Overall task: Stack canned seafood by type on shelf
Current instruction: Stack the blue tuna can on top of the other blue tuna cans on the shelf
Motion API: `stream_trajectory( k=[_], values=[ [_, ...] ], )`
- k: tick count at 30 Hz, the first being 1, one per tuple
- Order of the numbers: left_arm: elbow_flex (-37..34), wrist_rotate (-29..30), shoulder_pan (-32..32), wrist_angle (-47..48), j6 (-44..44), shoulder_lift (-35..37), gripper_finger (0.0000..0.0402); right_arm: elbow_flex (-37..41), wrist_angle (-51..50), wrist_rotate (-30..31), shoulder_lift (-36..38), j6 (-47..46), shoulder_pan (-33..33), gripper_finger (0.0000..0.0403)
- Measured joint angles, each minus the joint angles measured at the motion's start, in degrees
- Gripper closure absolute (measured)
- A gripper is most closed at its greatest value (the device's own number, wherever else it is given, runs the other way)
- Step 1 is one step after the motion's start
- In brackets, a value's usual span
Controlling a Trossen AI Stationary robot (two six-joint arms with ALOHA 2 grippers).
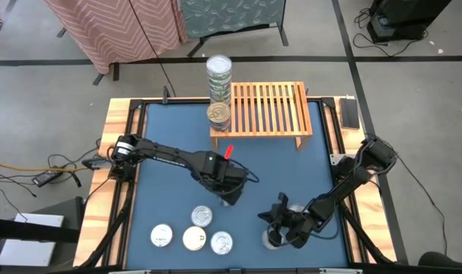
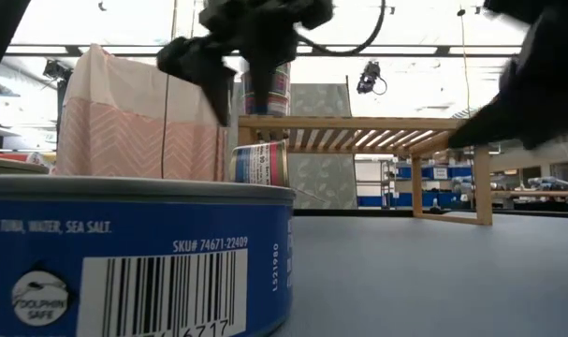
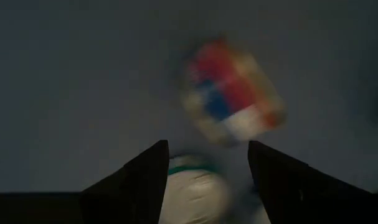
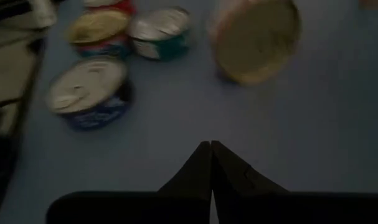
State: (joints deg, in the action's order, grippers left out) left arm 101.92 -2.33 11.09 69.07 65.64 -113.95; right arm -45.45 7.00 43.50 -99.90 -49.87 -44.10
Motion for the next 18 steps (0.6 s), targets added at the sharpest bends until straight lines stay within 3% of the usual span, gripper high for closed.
stream_trajectory(
  k=[6,10,18],
  values=[
    [0.0,-5.4,0.6,-15.0,10.6,-0.7,0.0168,-0.1,-13.3,0.0,11.1,15.0,-1.7,0.0387],
    [-0.1,-4.4,1.6,-22.4,13.7,-2.1,0.0142,-0.1,-20.5,0.0,18.6,15.3,-2.1,0.0372],
    [-0.1,-6.9,2.4,-24.7,10.9,-2.0,0.0136,-0.1,-24.8,-0.2,25.0,15.0,-4.6,0.0367]
  ],
)
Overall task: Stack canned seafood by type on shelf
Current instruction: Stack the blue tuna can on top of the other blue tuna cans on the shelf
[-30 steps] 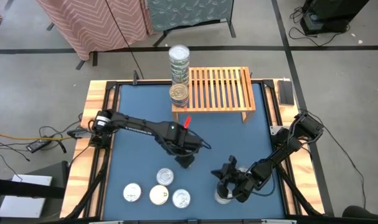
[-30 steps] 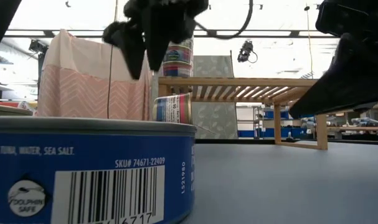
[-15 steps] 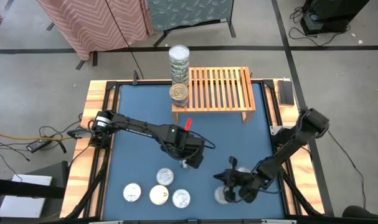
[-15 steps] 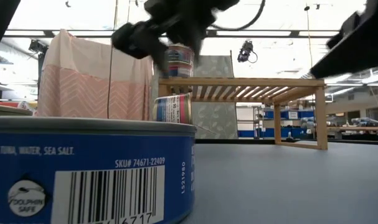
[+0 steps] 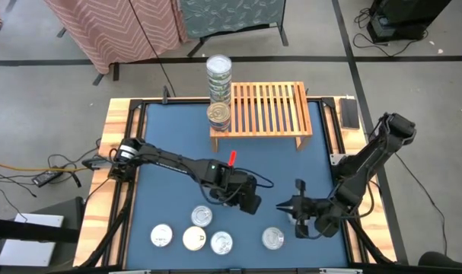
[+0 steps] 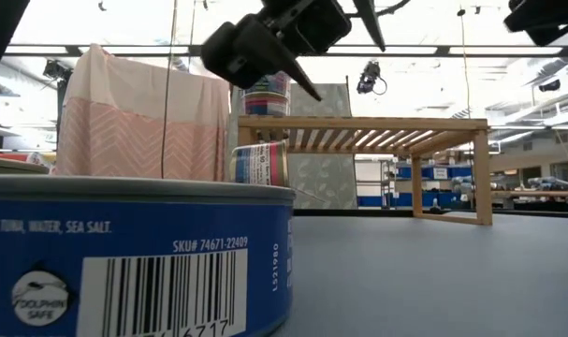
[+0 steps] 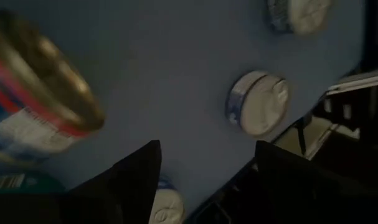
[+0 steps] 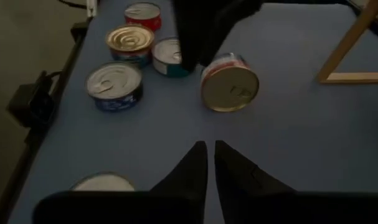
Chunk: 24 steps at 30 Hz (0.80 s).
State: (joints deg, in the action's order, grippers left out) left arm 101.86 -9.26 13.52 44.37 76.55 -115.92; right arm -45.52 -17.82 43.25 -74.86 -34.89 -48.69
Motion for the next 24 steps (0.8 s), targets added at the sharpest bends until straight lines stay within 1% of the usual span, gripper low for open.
stream_trajectory(
  k=[3,5,7,10,13,15,19,21,24],
  values=[
    [0.0,2.2,0.0,-1.9,-1.2,0.0,0.0136,0.0,-0.2,-1.3,0.1,-1.4,-0.9,0.0372],
    [0.0,2.0,0.0,-3.1,-3.7,0.0,0.0136,0.0,-0.8,-2.9,0.1,-2.7,-1.3,0.0375],
    [0.0,-0.9,-0.6,-3.2,-4.2,0.0,0.0134,0.0,-1.6,-3.7,0.1,-3.2,-1.8,0.0379],
    [0.0,-4.1,-1.5,-5.0,-4.1,0.0,0.0125,0.0,-3.2,-3.6,0.2,0.2,-2.3,0.0380],
    [0.0,-6.8,-2.6,-7.1,-2.8,0.0,0.0110,0.0,-5.1,-1.5,0.2,2.5,-2.2,0.0375],
    [0.0,-7.1,-3.6,-7.4,-1.9,0.0,0.0100,0.0,-5.6,0.8,0.1,4.2,-1.6,0.0368],
    [0.0,-5.5,-5.2,-9.3,-2.6,0.0,0.0088,0.0,-3.5,2.1,0.0,13.2,1.0,0.0342],
    [0.0,-4.4,-5.4,-10.5,-3.0,0.0,0.0085,0.0,-1.9,1.4,0.0,16.8,2.5,0.0326],
    [0.1,-3.8,-5.4,-11.3,-4.4,-0.6,0.0084,0.0,0.3,-2.0,0.0,19.5,5.0,0.0300]
  ],
)
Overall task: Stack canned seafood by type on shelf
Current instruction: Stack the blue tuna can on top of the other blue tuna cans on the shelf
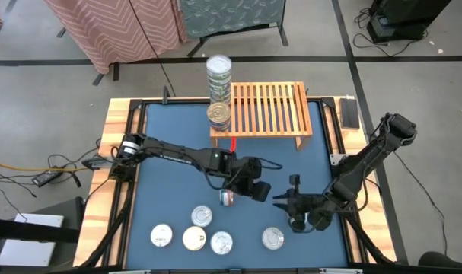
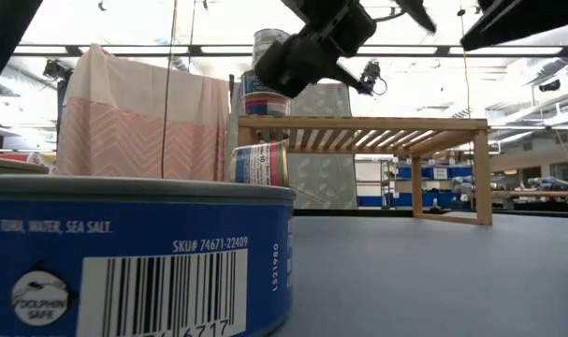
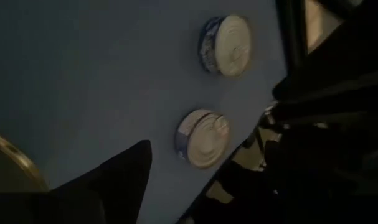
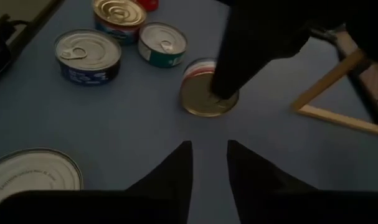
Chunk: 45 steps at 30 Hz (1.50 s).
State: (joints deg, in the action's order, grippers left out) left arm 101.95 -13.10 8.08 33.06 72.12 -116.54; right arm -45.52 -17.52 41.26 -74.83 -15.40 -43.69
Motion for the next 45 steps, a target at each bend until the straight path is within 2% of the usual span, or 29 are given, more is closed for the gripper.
stream_trajectory(
  k=[10,15,18,20,23,25,27,30,33,36,40,45],
  values=[
    [0.3,-3.7,-0.3,2.0,-4.4,-1.3,0.0085,0.0,2.1,-2.0,0.0,0.6,4.3,0.0245],
    [3.8,-7.5,-0.6,8.1,-4.2,-1.1,0.0091,0.0,2.2,-2.0,0.0,0.6,5.4,0.0236],
    [6.3,-7.6,-0.9,19.2,-5.0,-1.3,0.0094,0.0,1.5,-2.5,0.0,1.0,5.6,0.0235],
    [9.2,-4.1,-1.1,27.4,-6.8,-1.4,0.0096,0.0,0.3,-2.7,0.0,1.0,5.6,0.0236],
    [14.1,8.5,-0.3,39.5,-4.4,-1.3,0.0099,0.0,-1.5,-2.8,0.0,0.7,5.6,0.0235],
    [16.8,16.0,1.0,41.4,0.1,-1.3,0.0099,0.0,-2.1,-3.2,0.0,-0.3,5.6,0.0235],
    [18.5,20.2,2.3,41.2,5.3,-1.2,0.0099,0.0,-2.5,-3.7,0.0,-0.9,5.6,0.0235],
    [18.8,21.6,3.7,38.9,9.4,-1.2,0.0099,0.0,-3.0,-3.9,0.0,-1.1,5.6,0.0237],
    [17.3,25.4,5.3,37.5,14.6,-1.9,0.0099,0.0,-3.1,-4.2,0.0,-1.1,5.6,0.0235],
    [16.0,25.0,6.3,38.2,18.2,-3.3,0.0099,0.2,-3.0,-5.9,0.0,-1.0,5.7,0.0236],
    [15.9,23.7,6.9,39.6,20.8,-5.7,0.0099,2.0,-1.2,-8.0,-0.1,-1.7,5.7,0.0236],
    [15.9,26.2,8.0,38.5,21.6,-6.5,0.0099,5.1,1.1,-11.1,-0.1,-4.9,5.7,0.0236]
  ],
)
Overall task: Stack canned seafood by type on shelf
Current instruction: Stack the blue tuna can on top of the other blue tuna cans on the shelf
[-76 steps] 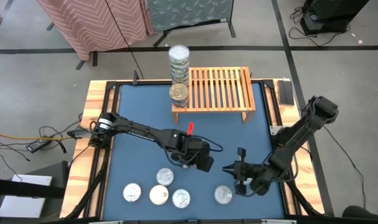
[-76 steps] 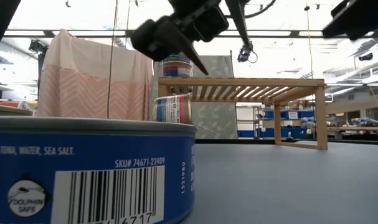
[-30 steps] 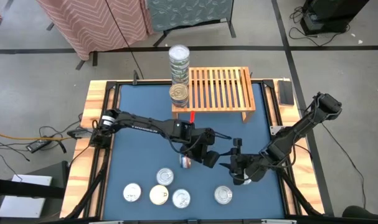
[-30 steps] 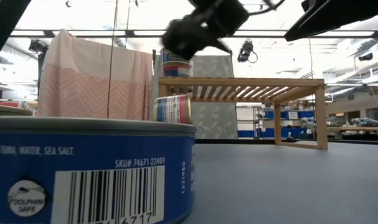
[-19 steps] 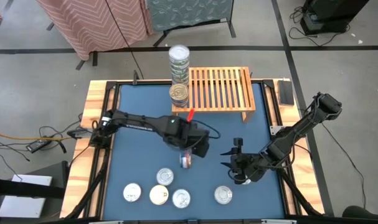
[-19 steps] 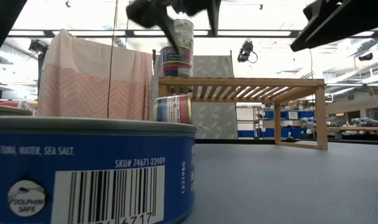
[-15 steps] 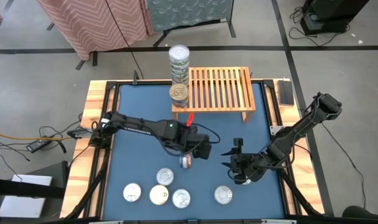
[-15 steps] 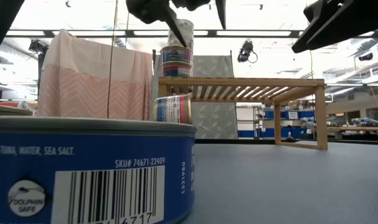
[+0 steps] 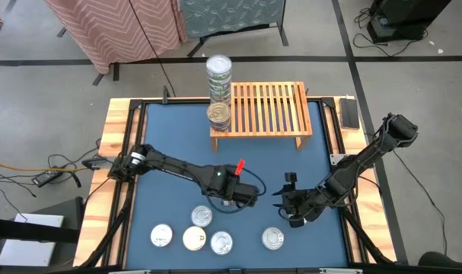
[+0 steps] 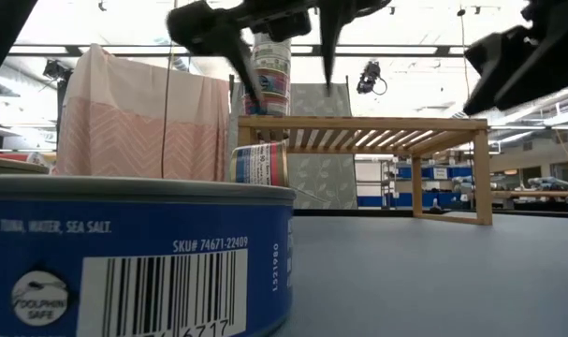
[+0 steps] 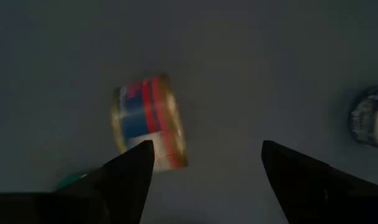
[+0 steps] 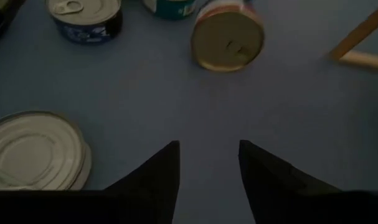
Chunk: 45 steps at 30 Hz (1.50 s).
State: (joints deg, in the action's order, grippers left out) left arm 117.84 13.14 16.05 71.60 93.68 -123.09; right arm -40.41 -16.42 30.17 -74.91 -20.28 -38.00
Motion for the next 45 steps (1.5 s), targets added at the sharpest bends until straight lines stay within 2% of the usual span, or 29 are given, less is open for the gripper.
stream_trajectory(
  k=[3,6,22,28,45],
  values=[
    [0.0,-0.3,0.1,4.7,1.4,-0.1,0.0099,1.2,0.8,-1.7,0.0,-2.0,0.0,0.0237],
    [0.0,0.7,0.3,5.4,1.8,-0.1,0.0099,2.0,1.5,-2.7,0.0,-2.6,0.0,0.0236],
    [0.0,-0.4,2.3,4.5,2.6,-6.5,0.0099,2.0,5.2,-2.8,0.0,-0.6,0.0,0.0238],
    [0.0,-0.8,2.3,1.6,1.2,-7.5,0.0099,2.0,5.4,-2.8,0.0,-0.5,0.2,0.0238],
    [0.0,-1.3,0.2,1.5,-0.6,-8.0,0.0100,2.0,6.1,-2.8,0.0,-0.4,0.9,0.0238]
  ],
)
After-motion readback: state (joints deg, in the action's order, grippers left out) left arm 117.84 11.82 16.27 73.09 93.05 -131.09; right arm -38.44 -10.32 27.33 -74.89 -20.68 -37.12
